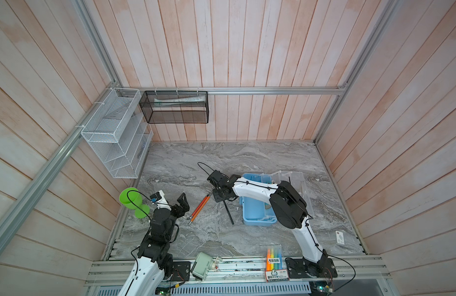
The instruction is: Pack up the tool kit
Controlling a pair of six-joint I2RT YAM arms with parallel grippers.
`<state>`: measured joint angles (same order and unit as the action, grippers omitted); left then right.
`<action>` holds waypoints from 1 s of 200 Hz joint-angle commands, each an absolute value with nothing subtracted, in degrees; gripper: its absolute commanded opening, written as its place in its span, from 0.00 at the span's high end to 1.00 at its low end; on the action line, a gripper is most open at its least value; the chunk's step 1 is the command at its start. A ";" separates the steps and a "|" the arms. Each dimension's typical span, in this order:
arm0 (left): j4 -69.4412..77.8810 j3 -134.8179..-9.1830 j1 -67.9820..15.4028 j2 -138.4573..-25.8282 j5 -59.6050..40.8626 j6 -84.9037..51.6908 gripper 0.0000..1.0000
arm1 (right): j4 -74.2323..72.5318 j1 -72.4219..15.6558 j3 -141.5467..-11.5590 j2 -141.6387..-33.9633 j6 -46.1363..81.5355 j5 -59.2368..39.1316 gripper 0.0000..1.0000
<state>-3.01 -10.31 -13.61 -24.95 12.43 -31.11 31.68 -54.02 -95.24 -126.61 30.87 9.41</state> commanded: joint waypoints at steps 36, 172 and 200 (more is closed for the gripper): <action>-1.73 -9.67 -13.33 -24.92 11.83 -30.49 0.00 | 25.74 -53.61 -83.97 -113.78 34.98 8.00 1.00; -1.67 -9.60 -13.36 -24.88 11.60 -30.33 0.00 | 25.09 -53.70 -81.72 -112.45 34.78 10.38 1.00; -1.66 -9.51 -13.36 -24.83 11.60 -30.40 0.00 | 26.58 -53.70 -86.07 -117.75 33.56 10.31 1.00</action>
